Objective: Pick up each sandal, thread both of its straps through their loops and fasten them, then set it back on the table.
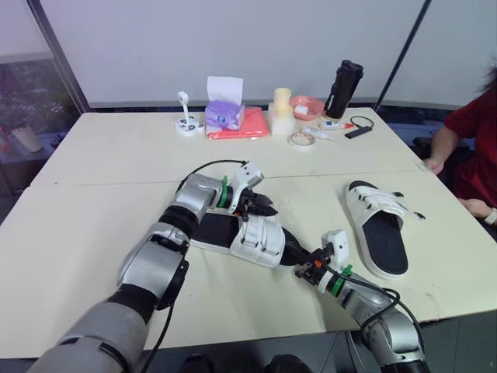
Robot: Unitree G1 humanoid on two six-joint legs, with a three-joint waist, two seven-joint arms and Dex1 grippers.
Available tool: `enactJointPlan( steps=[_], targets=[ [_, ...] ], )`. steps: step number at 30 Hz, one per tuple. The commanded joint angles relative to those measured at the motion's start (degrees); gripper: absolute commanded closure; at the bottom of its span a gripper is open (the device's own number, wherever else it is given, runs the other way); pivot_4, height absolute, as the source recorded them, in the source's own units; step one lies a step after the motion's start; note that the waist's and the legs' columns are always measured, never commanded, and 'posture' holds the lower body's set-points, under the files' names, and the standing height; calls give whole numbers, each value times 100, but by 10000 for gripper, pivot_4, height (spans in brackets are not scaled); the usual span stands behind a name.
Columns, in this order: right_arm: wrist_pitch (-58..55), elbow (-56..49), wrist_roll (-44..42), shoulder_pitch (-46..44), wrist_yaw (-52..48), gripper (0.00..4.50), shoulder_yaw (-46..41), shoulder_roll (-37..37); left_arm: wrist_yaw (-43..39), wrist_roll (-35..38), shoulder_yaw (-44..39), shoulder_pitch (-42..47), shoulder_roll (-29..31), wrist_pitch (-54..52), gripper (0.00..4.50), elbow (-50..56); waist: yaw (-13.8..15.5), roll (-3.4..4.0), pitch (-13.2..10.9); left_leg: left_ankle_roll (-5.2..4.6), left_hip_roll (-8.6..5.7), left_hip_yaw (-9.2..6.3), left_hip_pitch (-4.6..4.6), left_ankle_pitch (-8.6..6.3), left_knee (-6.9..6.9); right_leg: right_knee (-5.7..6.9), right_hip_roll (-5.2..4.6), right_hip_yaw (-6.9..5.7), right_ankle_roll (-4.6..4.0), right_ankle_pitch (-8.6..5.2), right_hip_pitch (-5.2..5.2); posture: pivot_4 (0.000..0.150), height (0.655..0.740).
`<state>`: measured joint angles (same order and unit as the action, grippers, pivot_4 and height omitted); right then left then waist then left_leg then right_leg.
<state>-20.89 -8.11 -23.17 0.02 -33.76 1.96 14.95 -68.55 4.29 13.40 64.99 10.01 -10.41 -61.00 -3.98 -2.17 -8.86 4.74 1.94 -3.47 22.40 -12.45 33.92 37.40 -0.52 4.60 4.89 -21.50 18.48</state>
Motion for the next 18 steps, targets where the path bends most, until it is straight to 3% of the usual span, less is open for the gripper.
enactJointPlan(
  steps=[1,2,7,12,14,18],
  targets=[
    [-383,654,292,275,120,45000,289,35,-109,281,-384,-12,-14,-196,3587,409,-1,0,-3,0,0,1,0,0,0,0,0,0,0,0,0,1500,7400],
    [-277,582,320,269,100,45000,284,54,-113,370,-486,-39,-2,-311,259,543,0,1,-3,0,0,0,0,0,0,2,0,0,0,0,2,1500,7400],
    [-177,-3,268,120,403,45000,-114,136,83,1303,-1270,-532,317,-2030,259,2217,-3,31,-44,0,1,3,13,0,1,14,-2,4,1,1,17,1500,7400],
    [-685,-1000,-99,-39,400,45000,-596,666,805,2330,-1921,-1817,812,-4221,259,4646,73,110,-95,-1,-3,-3,61,2,13,61,-19,10,13,-7,74,1500,7400],
    [-902,-1205,-188,-116,398,45000,-742,893,1000,2587,-2003,-2209,978,-4715,259,5247,164,111,-109,1,-3,-4,111,4,30,73,-18,4,14,-7,121,1500,7400],
    [-1337,-1510,-499,-266,368,45000,-1177,1290,1177,3014,-2004,-2794,1270,-5366,259,6097,338,100,-173,6,-7,-5,115,8,32,72,-21,-1,13,-7,122,1500,7400]
  ],
)
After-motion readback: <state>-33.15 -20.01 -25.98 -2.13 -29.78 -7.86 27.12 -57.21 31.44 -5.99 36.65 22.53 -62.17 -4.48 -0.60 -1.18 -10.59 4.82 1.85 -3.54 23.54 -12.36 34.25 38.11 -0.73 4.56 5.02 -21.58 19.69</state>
